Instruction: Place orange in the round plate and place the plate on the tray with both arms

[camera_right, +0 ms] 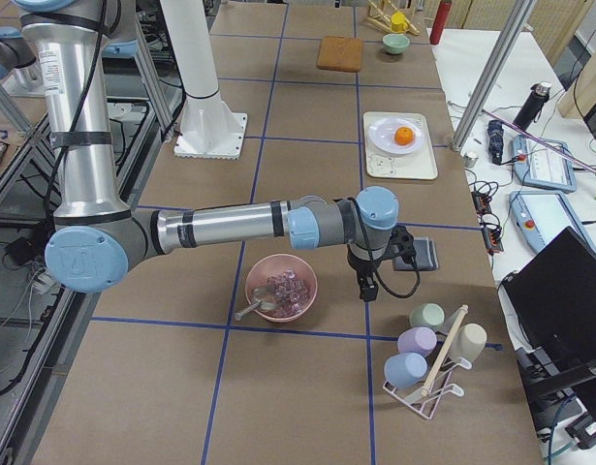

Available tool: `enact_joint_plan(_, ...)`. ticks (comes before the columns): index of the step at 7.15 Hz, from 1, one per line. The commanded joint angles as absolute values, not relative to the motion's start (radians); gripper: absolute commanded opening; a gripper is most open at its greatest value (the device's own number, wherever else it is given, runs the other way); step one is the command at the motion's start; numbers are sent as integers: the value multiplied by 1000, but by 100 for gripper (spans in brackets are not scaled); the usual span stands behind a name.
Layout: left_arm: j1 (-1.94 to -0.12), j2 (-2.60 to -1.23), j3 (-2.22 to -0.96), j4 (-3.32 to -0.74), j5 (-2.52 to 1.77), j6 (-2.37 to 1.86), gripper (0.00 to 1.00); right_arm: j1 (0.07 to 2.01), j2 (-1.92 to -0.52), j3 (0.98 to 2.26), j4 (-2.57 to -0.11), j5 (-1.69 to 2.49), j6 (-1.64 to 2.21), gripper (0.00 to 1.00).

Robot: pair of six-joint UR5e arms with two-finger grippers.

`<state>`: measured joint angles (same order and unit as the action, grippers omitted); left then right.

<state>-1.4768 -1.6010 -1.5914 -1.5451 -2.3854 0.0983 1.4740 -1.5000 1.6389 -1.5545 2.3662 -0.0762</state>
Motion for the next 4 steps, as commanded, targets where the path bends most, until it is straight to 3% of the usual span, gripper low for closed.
enact_joint_plan(1,-1479,-1611,-1603,-1468,-2395,94,98,1479,-1500,1638,-1566,2368,-80,100)
enact_joint_plan(4,-1486,-1603,-1617,-1460,-2396,89,98,1480,-1503,1635,-1586,2367,-83,100)
